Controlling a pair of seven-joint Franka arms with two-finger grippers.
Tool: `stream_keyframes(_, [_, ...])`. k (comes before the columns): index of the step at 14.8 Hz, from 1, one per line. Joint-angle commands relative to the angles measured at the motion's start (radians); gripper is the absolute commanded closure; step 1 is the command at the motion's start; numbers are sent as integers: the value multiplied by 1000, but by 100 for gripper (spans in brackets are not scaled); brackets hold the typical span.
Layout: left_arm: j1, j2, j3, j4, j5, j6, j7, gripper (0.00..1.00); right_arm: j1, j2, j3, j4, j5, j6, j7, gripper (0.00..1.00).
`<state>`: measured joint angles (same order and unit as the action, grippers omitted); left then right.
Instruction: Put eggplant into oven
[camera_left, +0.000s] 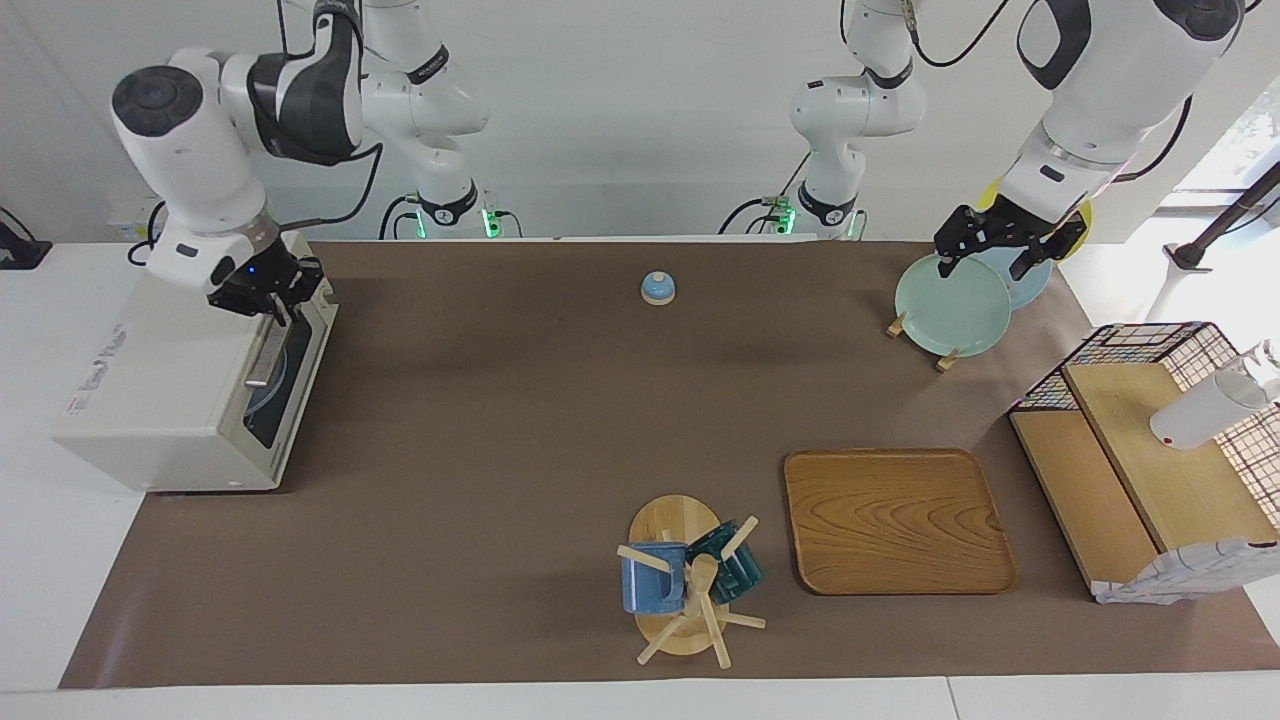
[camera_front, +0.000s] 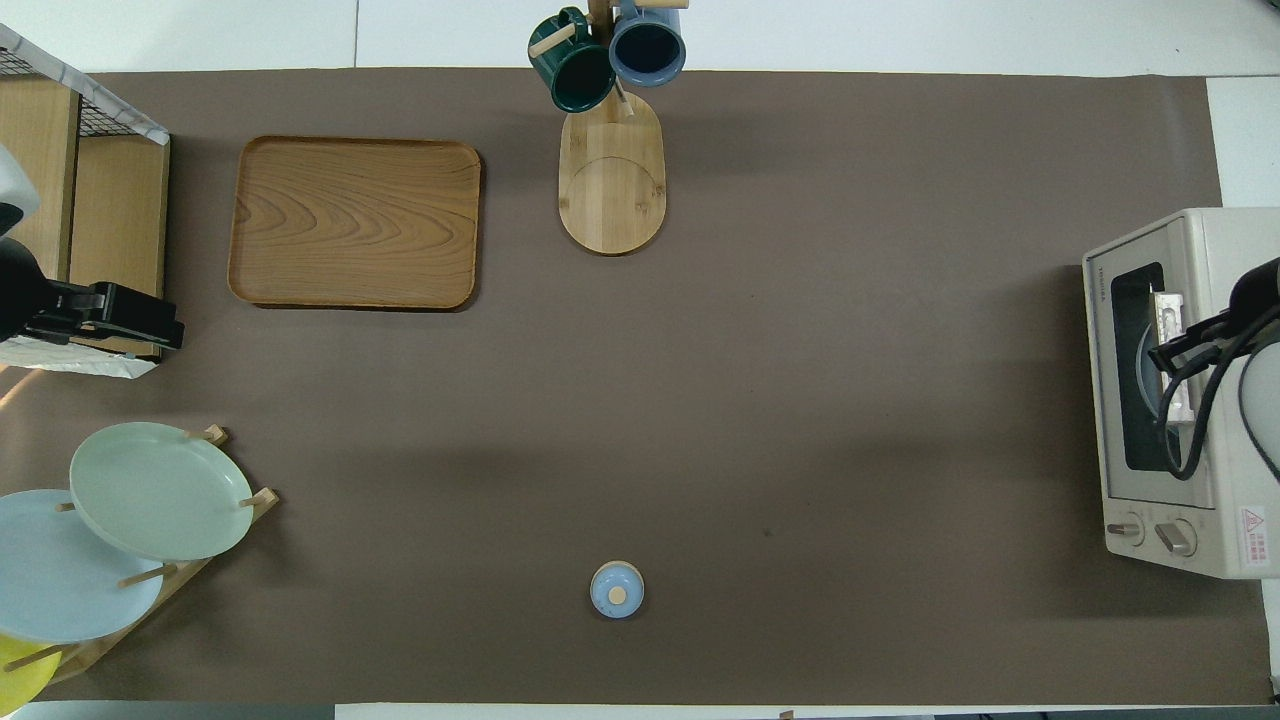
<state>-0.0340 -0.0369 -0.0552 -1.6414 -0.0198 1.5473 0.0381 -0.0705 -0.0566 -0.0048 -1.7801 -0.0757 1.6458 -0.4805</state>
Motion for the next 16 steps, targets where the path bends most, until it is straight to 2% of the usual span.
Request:
stream_keyframes(1, [-1, -12, 5, -1, 17, -13, 6, 0, -6, 3, 2, 68, 88, -55, 72, 0])
stream_keyframes(5, [-1, -11, 5, -1, 17, -13, 6, 0, 3, 12, 17, 111, 91, -123, 233, 0])
stream_keyframes(14, [-1, -12, 5, -1, 17, -13, 6, 0, 26, 1, 26, 108, 80, -152, 264, 0])
stream_keyframes(16, [-1, -11, 5, -1, 17, -13, 6, 0, 24, 7, 23, 111, 77, -123, 263, 0])
